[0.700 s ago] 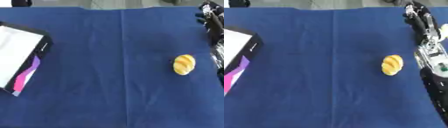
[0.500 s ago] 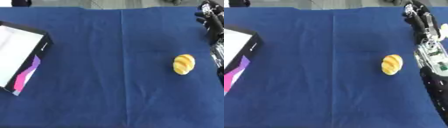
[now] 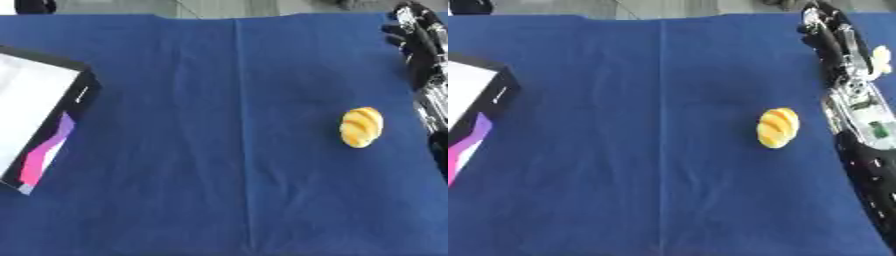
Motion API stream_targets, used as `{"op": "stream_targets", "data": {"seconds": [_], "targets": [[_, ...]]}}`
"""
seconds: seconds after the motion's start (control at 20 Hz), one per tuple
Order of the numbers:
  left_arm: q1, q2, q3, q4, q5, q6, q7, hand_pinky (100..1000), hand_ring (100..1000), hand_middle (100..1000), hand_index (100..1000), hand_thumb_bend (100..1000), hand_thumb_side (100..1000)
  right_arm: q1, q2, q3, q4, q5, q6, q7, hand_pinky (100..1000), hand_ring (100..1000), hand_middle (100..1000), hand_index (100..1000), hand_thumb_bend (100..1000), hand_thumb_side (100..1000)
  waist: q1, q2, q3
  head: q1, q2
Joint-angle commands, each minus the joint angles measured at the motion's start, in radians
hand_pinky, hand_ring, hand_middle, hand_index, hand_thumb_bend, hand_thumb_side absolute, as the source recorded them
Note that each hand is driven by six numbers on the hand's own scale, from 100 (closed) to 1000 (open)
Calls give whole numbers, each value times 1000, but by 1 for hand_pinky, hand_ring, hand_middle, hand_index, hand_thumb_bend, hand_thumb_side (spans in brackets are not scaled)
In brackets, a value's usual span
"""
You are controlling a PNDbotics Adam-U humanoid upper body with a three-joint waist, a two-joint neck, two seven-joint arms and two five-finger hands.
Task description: Pick up the objects with one hand, pass them to the other hand, and then place them into the box on the other side of the table.
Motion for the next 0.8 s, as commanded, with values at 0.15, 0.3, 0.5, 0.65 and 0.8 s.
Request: {"op": "stream_targets", "data": {"seconds": [0.15,0.3,0.5,0.65,0.8], "targets": [[2,41,4,-39,-6,4,-2,855,791,810,846,599,688,-28,-122,4,-21,41,63,117,882,809,782,925,100,523,0,-35,-3,-25,7],[9,46,2,-49,-9,8,-3,855,792,810,846,599,687,-47,-194,6,-22,126,124,209,887,823,791,920,100,482,-2,-36,-6,-42,10],[14,50,1,-56,-14,13,-5,855,791,809,844,599,687,-87,-262,-18,32,300,195,306,889,834,804,920,100,442,-2,-38,-9,-60,8],[15,50,0,-61,-16,15,-7,854,791,809,843,599,687,-127,-291,-31,108,408,233,322,891,848,821,925,142,424,-2,-38,-8,-79,1],[16,50,-3,-66,-18,17,-10,851,791,809,843,599,686,-156,-306,-24,175,525,263,346,890,864,838,931,244,376,-1,-38,-7,-92,-3]]}}
